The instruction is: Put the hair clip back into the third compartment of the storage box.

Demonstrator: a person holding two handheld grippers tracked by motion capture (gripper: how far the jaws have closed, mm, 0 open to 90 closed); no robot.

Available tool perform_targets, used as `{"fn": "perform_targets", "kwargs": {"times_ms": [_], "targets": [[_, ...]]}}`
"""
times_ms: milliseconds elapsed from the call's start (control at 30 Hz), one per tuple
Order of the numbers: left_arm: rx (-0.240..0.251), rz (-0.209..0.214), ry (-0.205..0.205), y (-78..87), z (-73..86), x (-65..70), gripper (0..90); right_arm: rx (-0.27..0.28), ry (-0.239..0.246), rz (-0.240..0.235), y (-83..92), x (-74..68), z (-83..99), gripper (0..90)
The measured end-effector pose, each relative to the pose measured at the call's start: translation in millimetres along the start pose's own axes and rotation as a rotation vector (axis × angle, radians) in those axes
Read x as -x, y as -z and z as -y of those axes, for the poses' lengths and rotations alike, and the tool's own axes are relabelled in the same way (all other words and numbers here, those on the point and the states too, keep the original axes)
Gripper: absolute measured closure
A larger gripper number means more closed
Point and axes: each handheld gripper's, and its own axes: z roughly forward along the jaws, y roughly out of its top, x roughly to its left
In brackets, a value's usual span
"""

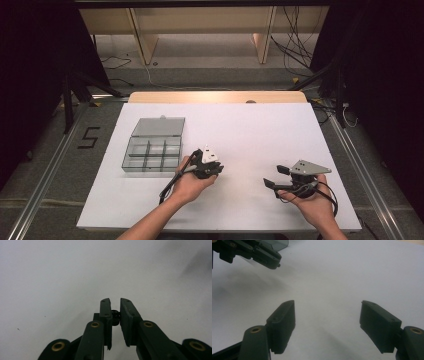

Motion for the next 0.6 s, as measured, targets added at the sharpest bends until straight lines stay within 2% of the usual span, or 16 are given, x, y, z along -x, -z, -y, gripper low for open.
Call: {"fn": "perform_targets", "kwargs": {"times_ms": [167, 300, 600], "targets": [[0.001, -0.006, -0.009, 2.2, -1.2, -1.7, 79.7, 0.0, 0.001, 0.001, 0.1, 0.2, -0.1, 29.2], [0.009, -0.012, 0.004, 4.3, -2.4, -3.3, 79.7, 0.0, 0.001, -0.001, 0.3, 0.2, -0.1, 29.2], [0.007, -0.028, 0.004, 10.1, -5.3, -7.5, 79.7, 0.0, 0.002, 0.001, 0.8, 0.5, 0.0, 29.3]]}}
